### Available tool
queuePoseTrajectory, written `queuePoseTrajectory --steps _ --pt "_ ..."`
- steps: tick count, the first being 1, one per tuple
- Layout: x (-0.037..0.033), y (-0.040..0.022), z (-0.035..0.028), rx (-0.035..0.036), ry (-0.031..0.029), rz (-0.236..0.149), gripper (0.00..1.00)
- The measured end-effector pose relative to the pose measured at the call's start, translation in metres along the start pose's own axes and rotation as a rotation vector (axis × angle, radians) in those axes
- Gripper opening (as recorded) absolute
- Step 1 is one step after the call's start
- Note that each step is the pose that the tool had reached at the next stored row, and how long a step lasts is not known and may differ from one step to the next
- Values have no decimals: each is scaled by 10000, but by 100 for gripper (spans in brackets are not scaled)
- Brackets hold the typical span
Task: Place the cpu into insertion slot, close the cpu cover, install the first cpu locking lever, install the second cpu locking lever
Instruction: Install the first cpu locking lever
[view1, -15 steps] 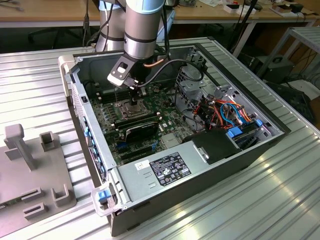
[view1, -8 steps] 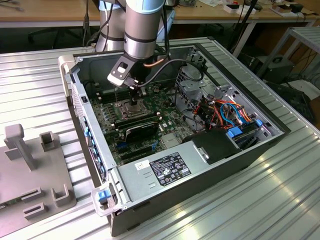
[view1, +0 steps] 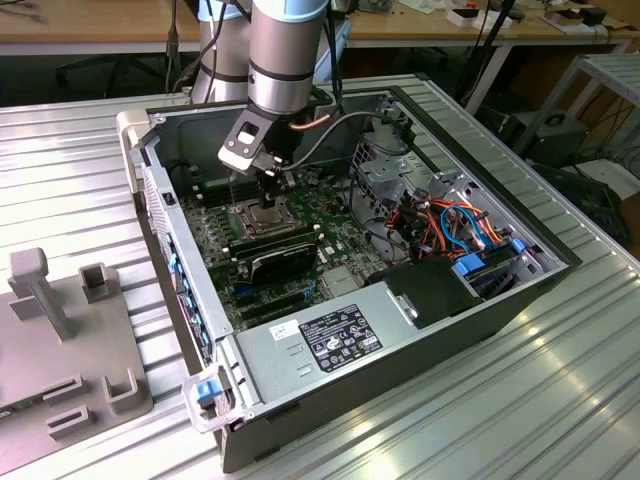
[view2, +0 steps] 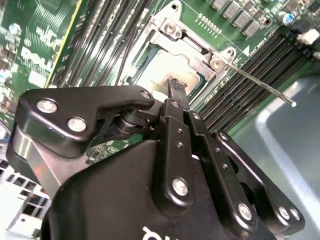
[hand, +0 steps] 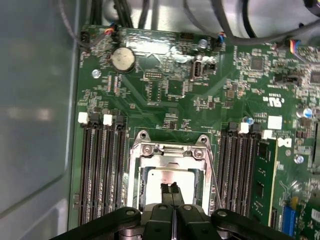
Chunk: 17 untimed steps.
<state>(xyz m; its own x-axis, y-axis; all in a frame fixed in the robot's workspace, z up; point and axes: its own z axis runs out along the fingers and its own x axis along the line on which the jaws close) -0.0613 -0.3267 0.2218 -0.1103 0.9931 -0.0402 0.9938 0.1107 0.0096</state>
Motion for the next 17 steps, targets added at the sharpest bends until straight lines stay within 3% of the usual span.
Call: queuePoseTrajectory --steps 4,8,11,17 --pt "0 0 -4 -37 6 -1034 11" --pt "17 3 -76 -51 6 -1331 11" --pt "18 3 -84 -85 15 -2164 11" --pt "18 3 -85 -133 26 -3367 11"
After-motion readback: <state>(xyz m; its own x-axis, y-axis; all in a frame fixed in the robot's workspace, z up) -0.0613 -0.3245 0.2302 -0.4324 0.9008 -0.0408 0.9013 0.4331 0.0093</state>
